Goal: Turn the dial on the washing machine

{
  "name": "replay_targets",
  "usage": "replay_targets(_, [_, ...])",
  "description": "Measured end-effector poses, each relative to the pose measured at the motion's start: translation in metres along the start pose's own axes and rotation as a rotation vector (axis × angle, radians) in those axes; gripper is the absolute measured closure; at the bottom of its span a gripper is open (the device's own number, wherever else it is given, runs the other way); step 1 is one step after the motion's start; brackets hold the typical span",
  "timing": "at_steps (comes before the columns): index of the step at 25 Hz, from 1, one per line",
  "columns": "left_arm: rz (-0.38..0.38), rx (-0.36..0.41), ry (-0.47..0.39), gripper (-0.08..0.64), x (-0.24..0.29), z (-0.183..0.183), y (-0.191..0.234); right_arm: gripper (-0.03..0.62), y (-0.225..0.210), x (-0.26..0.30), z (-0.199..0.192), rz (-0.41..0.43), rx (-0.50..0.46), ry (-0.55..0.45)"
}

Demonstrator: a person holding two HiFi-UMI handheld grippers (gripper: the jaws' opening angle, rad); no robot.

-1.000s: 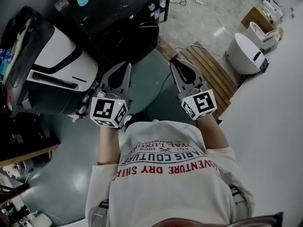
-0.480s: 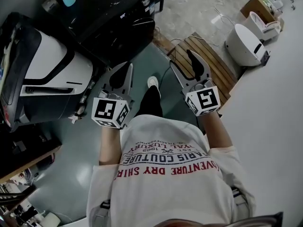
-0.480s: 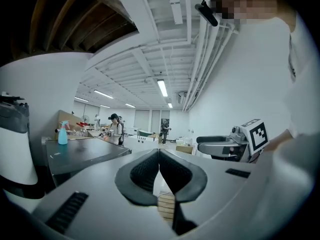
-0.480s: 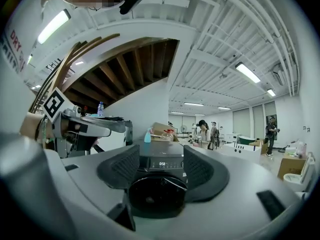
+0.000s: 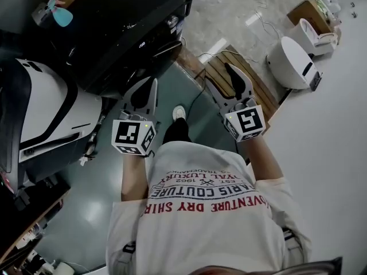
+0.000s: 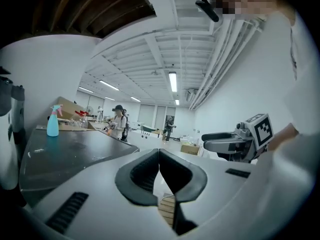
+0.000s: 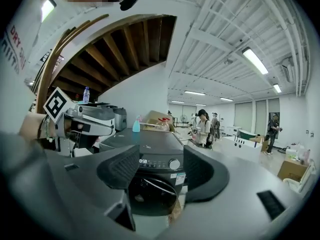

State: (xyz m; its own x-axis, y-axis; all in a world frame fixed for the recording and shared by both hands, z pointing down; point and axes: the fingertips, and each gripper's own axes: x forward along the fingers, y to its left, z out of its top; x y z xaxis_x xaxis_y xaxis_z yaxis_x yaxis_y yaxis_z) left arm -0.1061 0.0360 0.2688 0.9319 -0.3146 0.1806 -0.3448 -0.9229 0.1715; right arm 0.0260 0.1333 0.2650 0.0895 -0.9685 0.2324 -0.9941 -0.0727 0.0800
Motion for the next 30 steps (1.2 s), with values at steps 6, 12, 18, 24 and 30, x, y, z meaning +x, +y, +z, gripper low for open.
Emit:
replay_targets(6, [0.051,0.006,0.019,0.543,0.076,0.013,0.062,0.324,-0.047,0.093,0.001,0.052,-0.013,0.068])
replay_targets(12, [0.088,-0.044,0.052,0.543,0.113,0.01,0.091,0.324,-0.074,0.158,-0.014,0.107,-0.016,0.144])
replay_targets(18, [0.163,-0.107,0.012,0.543,0.123,-0.007,0.106,0.324,-0.074,0.212,-0.048,0.251,-0.008,0.251])
replay_targets(24, [0.38,-0.133,-0.006,0.543,0.117,-0.027,0.117,0.324,-0.075,0.254,-0.083,0.362,-0.1,0.275])
replay_targets(30, [0.536,-0.183,0.003,0.543,0.112,-0.058,0.117,0.322,-0.075,0.292,-0.111,0.378,-0.175,0.251])
